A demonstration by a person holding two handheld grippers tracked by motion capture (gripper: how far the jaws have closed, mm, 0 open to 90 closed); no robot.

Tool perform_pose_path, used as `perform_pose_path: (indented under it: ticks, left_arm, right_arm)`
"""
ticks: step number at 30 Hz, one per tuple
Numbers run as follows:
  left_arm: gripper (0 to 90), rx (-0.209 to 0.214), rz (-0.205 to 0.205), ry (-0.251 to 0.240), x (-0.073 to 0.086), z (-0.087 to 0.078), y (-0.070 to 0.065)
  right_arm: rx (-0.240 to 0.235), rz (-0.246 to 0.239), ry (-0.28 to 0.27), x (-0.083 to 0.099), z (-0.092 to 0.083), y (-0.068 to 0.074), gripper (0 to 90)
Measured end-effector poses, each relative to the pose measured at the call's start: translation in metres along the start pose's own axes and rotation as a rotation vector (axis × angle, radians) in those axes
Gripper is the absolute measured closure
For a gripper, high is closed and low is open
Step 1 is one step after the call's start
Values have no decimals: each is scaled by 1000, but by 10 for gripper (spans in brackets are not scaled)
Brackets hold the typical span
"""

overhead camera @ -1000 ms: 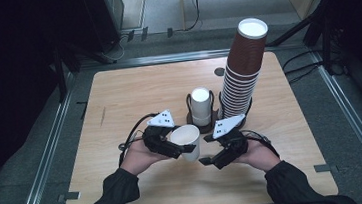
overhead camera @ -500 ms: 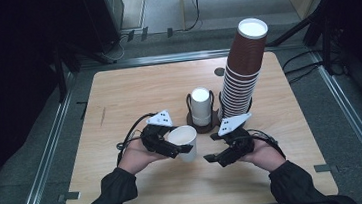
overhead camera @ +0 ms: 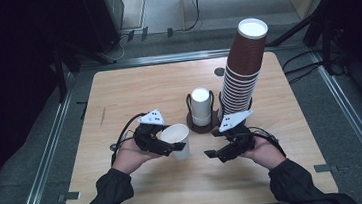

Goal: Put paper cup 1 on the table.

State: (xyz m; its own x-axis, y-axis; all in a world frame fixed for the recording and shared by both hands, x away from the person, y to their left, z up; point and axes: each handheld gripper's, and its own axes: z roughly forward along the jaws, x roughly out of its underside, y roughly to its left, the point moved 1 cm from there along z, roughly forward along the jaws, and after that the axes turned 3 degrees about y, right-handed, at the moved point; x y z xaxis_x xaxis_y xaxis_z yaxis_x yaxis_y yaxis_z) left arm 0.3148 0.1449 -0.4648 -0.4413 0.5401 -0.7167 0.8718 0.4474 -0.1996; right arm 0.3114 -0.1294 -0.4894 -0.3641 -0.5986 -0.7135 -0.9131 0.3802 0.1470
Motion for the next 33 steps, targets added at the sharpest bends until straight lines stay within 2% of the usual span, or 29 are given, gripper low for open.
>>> perform_pose_path:
  ticks: [5,14,17,24,33]
  left_arm:
    - [260,-31,-25,-7,6,-7,5]
    - [259,-62,-69,-24,18,-21,14]
    - [259,-84,-81,-35,21,-30,19]
    - [259,-130,-127,-65,31,-47,30]
    - [260,-183,-144,-77,41,-62,43]
  right_arm:
    - [2,17,10,-1,0,-2,226]
    - [-4,-13,10,-5,4,-1,222]
    - [-28,-6,11,-7,5,0,213]
    - [-43,-25,27,-8,9,0,212]
    - [-52,-38,38,-8,12,0,211]
